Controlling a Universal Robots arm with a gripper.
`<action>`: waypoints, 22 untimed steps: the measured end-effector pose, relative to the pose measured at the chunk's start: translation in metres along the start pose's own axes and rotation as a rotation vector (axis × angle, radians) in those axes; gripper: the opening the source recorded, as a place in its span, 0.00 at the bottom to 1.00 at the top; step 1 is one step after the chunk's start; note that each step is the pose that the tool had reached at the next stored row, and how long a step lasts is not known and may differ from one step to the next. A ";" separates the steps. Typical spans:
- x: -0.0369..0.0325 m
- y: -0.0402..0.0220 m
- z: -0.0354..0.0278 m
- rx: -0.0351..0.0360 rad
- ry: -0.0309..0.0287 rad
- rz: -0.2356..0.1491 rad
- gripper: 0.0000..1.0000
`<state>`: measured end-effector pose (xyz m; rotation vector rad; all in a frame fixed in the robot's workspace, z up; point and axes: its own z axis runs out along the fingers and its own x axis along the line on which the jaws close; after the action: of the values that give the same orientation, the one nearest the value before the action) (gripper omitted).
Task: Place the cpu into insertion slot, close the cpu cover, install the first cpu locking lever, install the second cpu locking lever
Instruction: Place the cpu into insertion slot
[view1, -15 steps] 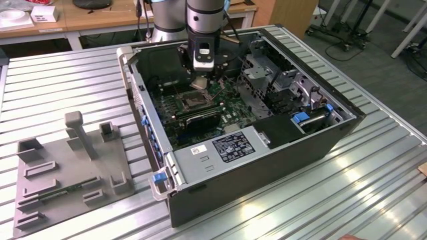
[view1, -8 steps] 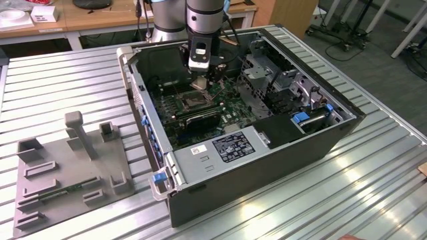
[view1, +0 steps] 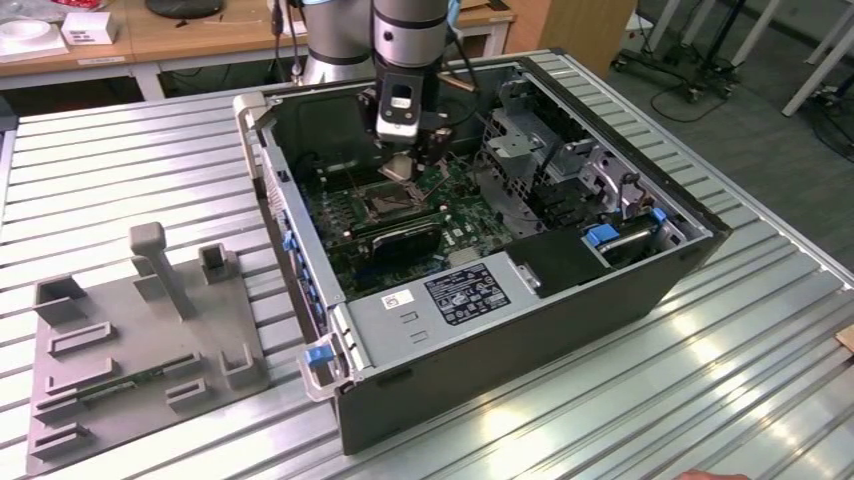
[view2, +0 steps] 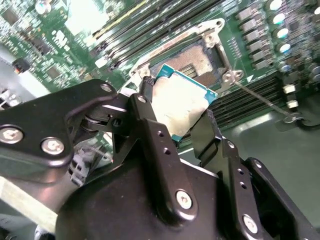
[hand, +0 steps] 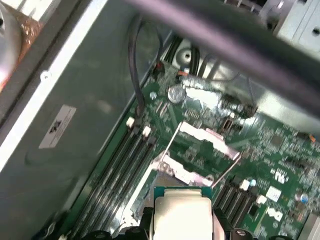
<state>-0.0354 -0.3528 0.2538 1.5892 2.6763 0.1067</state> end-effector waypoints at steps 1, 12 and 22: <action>-0.0001 0.0000 0.0002 0.0141 0.0045 0.000 0.54; -0.0001 -0.0001 0.0014 0.0243 0.0042 0.072 0.54; -0.0001 -0.0003 0.0044 0.0224 -0.0064 0.254 0.54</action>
<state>-0.0354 -0.3528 0.2494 1.9251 2.4657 0.0766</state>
